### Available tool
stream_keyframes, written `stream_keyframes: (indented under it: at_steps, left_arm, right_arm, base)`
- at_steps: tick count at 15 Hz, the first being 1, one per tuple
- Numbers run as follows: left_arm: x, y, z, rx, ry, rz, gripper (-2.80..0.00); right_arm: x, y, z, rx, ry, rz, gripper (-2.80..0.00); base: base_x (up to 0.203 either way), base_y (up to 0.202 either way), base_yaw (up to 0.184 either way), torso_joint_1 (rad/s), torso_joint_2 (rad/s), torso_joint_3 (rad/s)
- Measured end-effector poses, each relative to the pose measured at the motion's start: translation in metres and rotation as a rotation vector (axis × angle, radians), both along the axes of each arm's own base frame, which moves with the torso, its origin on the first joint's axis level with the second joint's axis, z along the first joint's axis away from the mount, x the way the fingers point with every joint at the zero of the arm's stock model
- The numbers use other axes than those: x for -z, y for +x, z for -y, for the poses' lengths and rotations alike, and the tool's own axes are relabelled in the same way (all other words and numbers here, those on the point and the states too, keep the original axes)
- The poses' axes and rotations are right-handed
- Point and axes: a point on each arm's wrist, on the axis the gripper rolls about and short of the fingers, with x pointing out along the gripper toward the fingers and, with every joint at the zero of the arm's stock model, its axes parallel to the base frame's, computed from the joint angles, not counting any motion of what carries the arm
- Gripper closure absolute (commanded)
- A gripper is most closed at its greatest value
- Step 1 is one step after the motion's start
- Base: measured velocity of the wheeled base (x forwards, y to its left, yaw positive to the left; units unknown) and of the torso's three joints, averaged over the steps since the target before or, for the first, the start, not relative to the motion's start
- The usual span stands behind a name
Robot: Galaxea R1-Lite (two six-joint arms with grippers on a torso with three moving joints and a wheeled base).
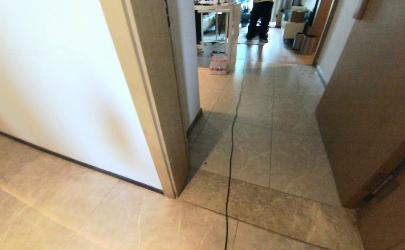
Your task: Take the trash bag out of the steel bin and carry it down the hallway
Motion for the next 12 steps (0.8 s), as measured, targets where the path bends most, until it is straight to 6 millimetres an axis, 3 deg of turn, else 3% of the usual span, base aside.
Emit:
stream_keyframes:
  at_steps: [12]
  left_arm:
    - [0.0001, 0.0000, 0.0000, 0.001, 0.000, -0.001, 0.00]
  right_arm:
    - [0.0000, 0.0000, 0.0000, 0.000, 0.000, 0.000, 0.00]
  base:
    - [0.001, -0.008, 0.175, 0.002, 0.00, 0.002]
